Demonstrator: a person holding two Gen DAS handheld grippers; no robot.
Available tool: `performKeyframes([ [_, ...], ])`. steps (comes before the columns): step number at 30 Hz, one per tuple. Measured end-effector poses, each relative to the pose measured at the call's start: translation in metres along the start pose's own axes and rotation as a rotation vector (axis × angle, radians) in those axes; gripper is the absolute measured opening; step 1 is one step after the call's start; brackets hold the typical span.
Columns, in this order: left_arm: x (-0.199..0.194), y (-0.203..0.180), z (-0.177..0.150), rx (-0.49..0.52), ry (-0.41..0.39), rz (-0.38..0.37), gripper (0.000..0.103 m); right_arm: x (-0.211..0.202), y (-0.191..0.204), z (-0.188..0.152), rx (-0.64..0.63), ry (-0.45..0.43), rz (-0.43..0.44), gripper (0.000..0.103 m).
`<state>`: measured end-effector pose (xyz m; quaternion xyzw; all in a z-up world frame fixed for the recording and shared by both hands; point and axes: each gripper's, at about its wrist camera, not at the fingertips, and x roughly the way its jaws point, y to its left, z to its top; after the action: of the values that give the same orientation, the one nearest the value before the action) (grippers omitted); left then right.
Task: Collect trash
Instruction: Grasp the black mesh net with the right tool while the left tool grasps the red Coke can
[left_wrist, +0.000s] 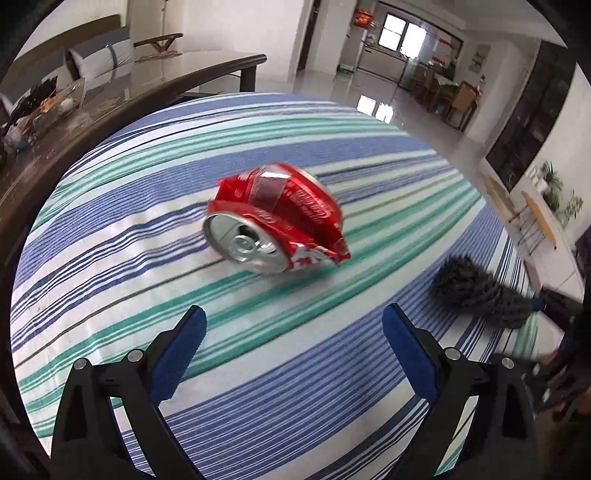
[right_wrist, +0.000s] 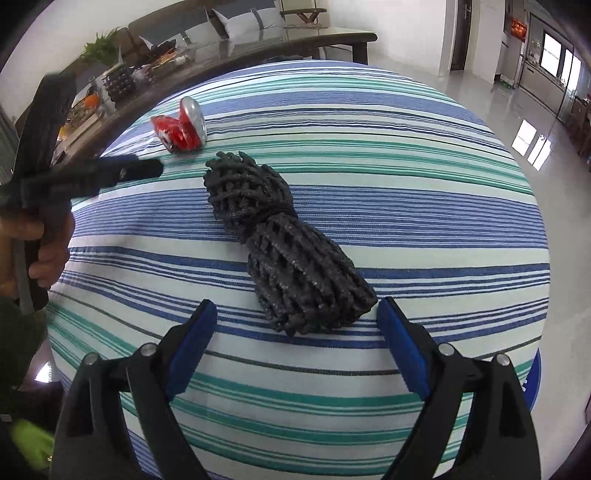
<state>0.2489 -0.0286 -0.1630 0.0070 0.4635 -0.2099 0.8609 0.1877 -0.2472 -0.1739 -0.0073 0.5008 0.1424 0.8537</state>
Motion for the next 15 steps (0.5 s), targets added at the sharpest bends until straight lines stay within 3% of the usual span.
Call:
performKeyframes([
  [3, 0.003, -0.004, 0.021, -0.091, -0.025, 0.031, 0.097, 0.002, 0.003, 0.002, -0.009, -0.004, -0.009, 0.086],
  [9, 0.022, -0.008, 0.046, -0.232, -0.033, 0.204, 0.097, 0.007, 0.005, 0.004, -0.037, -0.017, -0.013, 0.086],
  [12, 0.032, 0.000, 0.051, -0.250, -0.034, 0.287, 0.097, 0.005, 0.003, 0.004, -0.053, -0.011, -0.012, 0.086],
  [15, 0.029, 0.012, 0.047, -0.217, -0.023, 0.276, 0.097, -0.003, -0.003, 0.004, -0.063, -0.016, -0.008, 0.086],
])
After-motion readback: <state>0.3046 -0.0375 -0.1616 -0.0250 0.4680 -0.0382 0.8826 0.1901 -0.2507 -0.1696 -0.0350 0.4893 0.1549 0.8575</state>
